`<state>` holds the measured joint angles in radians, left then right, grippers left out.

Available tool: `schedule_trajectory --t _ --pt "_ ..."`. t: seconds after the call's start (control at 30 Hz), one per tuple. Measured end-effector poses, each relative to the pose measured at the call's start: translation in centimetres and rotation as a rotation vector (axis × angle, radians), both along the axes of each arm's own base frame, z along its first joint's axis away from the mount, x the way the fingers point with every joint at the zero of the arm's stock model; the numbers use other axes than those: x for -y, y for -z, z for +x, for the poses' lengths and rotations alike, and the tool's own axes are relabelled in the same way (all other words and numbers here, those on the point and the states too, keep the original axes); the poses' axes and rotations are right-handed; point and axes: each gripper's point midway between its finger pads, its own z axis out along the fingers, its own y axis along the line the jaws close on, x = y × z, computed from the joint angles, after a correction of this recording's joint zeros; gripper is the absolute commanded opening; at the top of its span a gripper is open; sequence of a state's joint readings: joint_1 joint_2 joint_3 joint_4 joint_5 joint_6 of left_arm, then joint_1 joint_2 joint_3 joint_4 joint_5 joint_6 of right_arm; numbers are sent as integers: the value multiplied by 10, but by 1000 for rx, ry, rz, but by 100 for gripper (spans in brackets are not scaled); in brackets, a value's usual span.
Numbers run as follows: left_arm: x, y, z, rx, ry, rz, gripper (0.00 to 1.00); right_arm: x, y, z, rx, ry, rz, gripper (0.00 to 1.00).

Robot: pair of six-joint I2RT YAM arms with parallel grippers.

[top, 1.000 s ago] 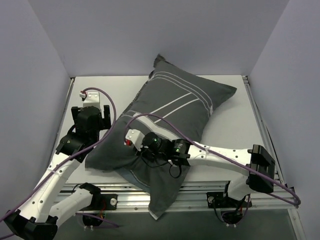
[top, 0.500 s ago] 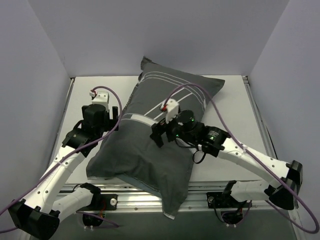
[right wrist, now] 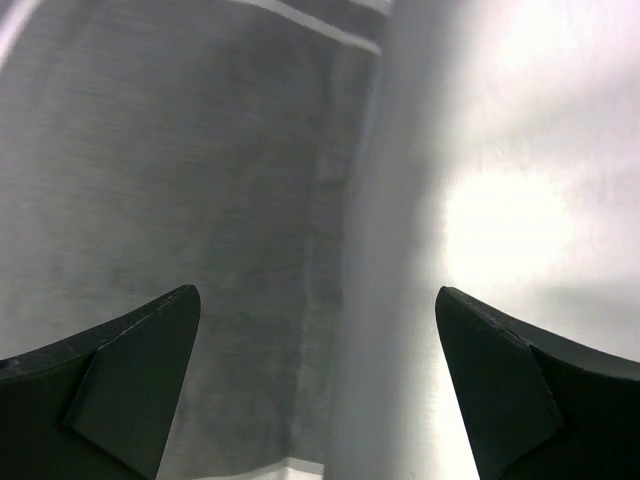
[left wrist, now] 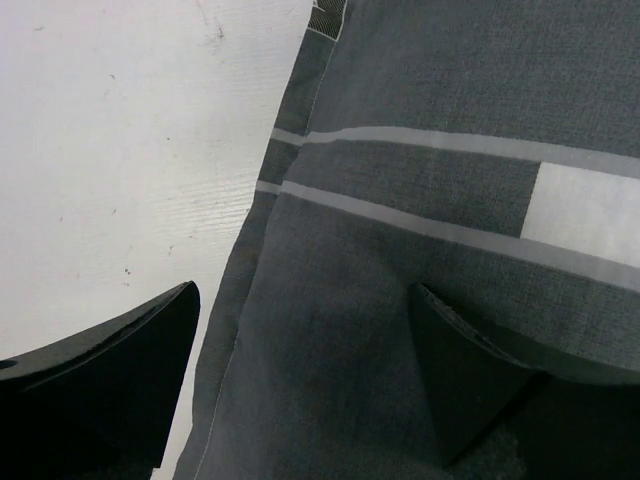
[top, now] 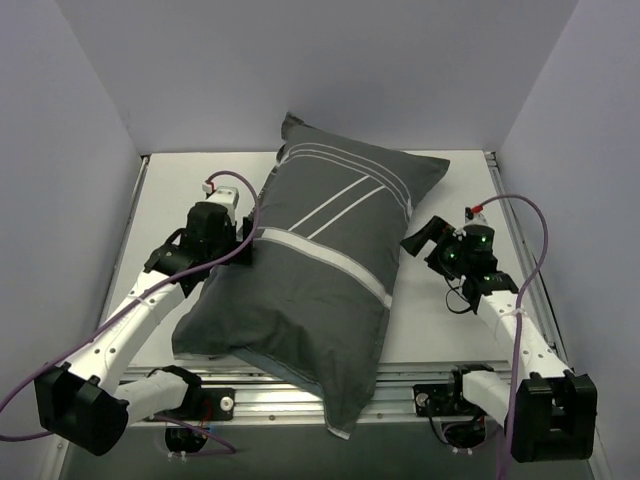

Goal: Remove the pillowcase from the pillow

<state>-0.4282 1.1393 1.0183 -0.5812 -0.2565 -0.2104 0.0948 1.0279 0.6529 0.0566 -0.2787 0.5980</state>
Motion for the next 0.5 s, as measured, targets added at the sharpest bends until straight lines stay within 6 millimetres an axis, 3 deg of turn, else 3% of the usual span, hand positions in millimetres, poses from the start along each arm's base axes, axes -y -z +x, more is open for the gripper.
schedule_trajectory --t 0.07,0.17,0.5 --pt "2 2 0 -10 6 -7 94 7 20 -6 -41 21 75 100" --pt "4 4 1 -22 11 -14 94 -3 36 -13 -71 -16 161 100" --pt "10 12 4 -60 21 -19 94 -38 43 -3 -15 -180 349 100"
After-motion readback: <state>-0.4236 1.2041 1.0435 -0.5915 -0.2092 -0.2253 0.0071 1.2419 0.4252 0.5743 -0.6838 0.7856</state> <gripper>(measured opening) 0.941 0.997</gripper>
